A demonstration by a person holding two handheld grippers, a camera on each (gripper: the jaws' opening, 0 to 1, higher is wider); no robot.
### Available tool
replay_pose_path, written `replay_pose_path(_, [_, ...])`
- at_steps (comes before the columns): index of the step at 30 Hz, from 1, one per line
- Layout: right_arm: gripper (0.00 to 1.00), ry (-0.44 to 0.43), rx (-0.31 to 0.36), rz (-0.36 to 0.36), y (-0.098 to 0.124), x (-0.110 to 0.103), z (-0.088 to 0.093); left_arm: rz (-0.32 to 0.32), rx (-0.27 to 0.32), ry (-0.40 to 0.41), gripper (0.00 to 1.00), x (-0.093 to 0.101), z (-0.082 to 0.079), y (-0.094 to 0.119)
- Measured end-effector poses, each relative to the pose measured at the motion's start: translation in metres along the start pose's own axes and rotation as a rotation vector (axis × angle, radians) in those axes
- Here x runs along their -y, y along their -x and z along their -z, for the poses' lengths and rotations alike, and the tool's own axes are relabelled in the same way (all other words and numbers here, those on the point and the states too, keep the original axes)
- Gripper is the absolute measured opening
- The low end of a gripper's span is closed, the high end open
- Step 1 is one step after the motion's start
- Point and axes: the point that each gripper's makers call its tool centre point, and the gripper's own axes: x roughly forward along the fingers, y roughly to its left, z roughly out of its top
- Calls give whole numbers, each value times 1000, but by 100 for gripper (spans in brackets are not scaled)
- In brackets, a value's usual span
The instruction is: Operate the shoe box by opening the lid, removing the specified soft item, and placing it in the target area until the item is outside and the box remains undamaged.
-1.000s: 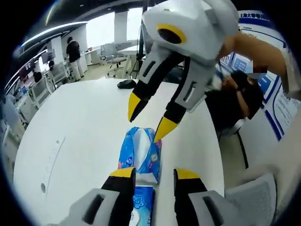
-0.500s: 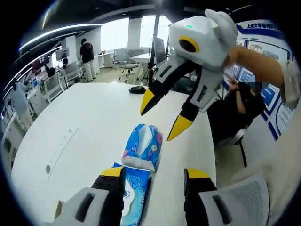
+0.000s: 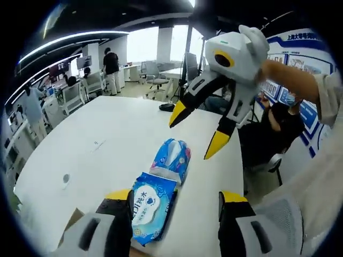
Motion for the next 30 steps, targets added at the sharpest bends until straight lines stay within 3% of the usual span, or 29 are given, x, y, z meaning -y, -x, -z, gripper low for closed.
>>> replay_pose_path(12, [57, 49, 28, -44, -13, -24, -28, -79, 39, 40, 75, -18, 24, 47])
replay_pose_path(30, [63, 141, 51, -138, -40, -62, -62, -238, 67, 130, 76, -51, 90, 127])
